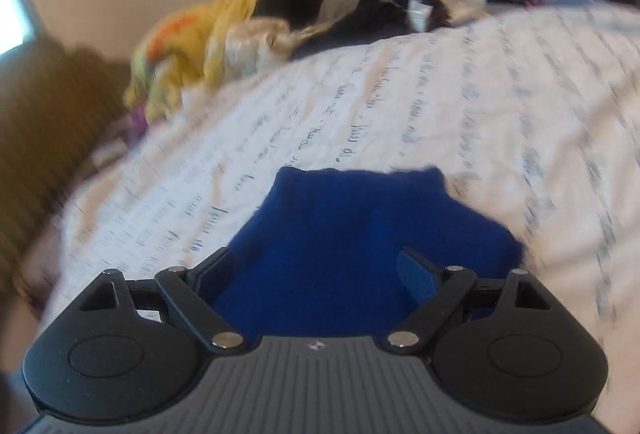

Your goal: Fold small clothes

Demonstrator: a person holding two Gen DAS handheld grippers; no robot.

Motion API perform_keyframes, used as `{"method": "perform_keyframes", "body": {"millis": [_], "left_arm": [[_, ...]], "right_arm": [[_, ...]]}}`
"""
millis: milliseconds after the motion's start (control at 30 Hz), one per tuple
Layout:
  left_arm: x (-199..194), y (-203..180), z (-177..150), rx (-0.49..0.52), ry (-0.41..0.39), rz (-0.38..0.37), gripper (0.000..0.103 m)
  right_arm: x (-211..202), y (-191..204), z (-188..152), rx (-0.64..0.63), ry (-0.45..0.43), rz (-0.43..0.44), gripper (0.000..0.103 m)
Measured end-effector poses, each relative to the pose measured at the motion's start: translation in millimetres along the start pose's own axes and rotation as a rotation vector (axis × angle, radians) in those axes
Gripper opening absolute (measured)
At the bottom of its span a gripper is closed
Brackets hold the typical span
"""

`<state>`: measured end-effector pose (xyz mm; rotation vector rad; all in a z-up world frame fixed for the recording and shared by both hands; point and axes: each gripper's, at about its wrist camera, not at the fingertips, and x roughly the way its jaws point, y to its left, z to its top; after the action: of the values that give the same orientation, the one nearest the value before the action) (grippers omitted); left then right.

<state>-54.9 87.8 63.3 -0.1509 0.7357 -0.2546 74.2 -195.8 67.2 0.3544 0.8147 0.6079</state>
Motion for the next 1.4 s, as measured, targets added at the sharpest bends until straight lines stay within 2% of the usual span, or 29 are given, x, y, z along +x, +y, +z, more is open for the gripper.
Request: {"method": "perform_keyframes", "body": {"millis": [100,200,233,333,367,400,433,500,533,600,667,733,800,833,867,900,933,967,1000,1033,1100,1167,1200,1267,1300,1333,1367,1400], "left_arm": [[30,27,38,-0.112,0.007,0.020,0.082],[72,47,75,-0.218,0.072,0.019,0.074],[84,49,85,-0.221,0.089,0.024,0.071],[116,43,103,-0.150,0.121,0.065,0.050],[120,40,105,-0.127,0.116,0.064,0.030],[122,35,106,-0.105,0.114,0.060,0.022],[119,27,107,-0.066,0.096,0.088,0.019],[98,10,100,0.022,0.036,0.111,0.015],[83,2,95,0.061,0.006,0.102,0.015],[47,-9,85,0.115,-0.044,0.047,0.014],[18,-19,77,0.162,-0.090,0.007,0.015],[18,-25,79,0.188,-0.093,0.013,0.015],[47,-27,84,0.204,-0.060,0.045,0.020],[61,-27,84,0.209,-0.041,0.088,0.021],[73,-24,82,0.215,-0.011,0.144,0.022],[76,-22,80,0.211,0.010,0.180,0.029],[72,-16,77,0.191,0.022,0.182,0.038],[58,-8,70,0.161,0.014,0.156,0.065],[45,0,61,0.126,0.015,0.136,0.085],[34,7,51,0.082,0.031,0.112,0.088],[25,20,32,-0.013,0.121,0.048,0.067],[19,27,12,-0.127,0.195,-0.014,0.061],[11,22,3,-0.122,0.167,-0.006,0.061],[8,11,-3,-0.096,0.169,-0.003,0.058],[10,3,-5,-0.073,0.173,-0.012,0.036],[14,-3,-4,-0.050,0.193,-0.028,0.022],[18,-10,-2,-0.024,0.190,-0.012,0.015],[19,-14,2,-0.007,0.190,0.006,0.012]], "right_arm": [[-13,-44,-2,0.174,-0.018,-0.065,0.090],[5,-75,5,0.301,0.010,-0.039,0.090],[13,-78,8,0.314,0.020,-0.029,0.090],[35,-74,14,0.273,0.002,-0.035,0.088],[40,-69,14,0.236,-0.009,-0.052,0.073],[48,-64,14,0.193,-0.001,-0.091,0.033],[52,-58,12,0.128,-0.015,-0.122,0.025],[48,-50,9,0.073,-0.016,-0.123,0.016],[38,-43,7,0.055,-0.032,-0.103,0.016],[6,-31,1,0.038,-0.076,-0.027,0.015],[-32,-24,-9,0.078,-0.118,0.065,0.015],[-49,-27,-18,0.143,-0.139,0.103,0.015],[-39,-41,-20,0.221,-0.154,0.094,0.023],[-26,-49,-18,0.250,-0.136,0.041,0.031],[-16,-55,-16,0.273,-0.104,-0.030,0.059],[-10,-59,-15,0.296,-0.063,-0.101,0.073],[-12,-62,-17,0.312,-0.034,-0.124,0.073],[-20,-62,-21,0.311,-0.022,-0.095,0.073],[-31,-61,-27,0.296,-0.019,-0.055,0.073],[-44,-59,-36,0.280,-0.019,-0.023,0.073],[-61,-58,-55,0.286,0.010,0.005,0.073],[-66,-51,-72,0.291,0.077,0.009,0.073],[-65,-47,-79,0.283,0.102,0.009,0.073],[-64,-31,-90,0.218,0.110,0.021,0.072],[-62,-23,-91,0.175,0.112,0.021,0.070],[-58,-16,-90,0.134,0.122,0.014,0.065],[-50,-11,-87,0.099,0.151,0.000,0.033],[-44,-9,-84,0.077,0.167,-0.018,0.015]]}}
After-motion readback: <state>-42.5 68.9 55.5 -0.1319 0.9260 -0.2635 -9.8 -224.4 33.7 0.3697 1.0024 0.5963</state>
